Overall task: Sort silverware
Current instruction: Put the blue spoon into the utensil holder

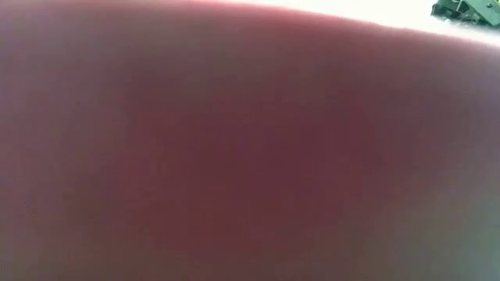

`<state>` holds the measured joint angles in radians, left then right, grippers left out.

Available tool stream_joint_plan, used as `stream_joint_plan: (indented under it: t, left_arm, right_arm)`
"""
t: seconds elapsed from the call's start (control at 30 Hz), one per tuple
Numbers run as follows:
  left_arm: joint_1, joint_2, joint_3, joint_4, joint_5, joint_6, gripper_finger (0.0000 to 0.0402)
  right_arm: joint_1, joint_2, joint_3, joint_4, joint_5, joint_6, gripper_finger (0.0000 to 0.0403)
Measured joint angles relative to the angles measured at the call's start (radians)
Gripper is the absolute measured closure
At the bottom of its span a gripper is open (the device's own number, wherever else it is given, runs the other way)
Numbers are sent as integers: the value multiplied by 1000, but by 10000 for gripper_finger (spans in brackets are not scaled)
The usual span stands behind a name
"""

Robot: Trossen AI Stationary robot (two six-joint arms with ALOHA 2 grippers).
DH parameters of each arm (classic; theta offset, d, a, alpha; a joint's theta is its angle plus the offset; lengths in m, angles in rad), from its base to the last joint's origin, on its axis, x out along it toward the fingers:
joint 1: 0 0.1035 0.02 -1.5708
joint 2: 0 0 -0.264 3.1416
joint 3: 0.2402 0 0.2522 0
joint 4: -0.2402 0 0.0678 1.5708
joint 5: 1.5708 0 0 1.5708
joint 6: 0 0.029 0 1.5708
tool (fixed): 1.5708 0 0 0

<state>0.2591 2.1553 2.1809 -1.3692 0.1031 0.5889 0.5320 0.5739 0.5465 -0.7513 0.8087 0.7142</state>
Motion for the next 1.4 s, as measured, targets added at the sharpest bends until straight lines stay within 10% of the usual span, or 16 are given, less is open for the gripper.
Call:
stream_joint_plan:
  t: [0.47, 0.9, 1.4]
  left_arm:
    - [51, 187, -109, 553, -54, 233, 242]
    - [79, 295, 38, 488, 42, 151, 242]
    - [-78, 235, 140, 12, 10, 66, 242]
  right_arm:
    - [0, 3, 0, -1, 0, 0, 222]
    - [-2, 17, 0, 1, 45, 7, 222]
    - [-2, 169, 0, 181, -265, 47, 222]
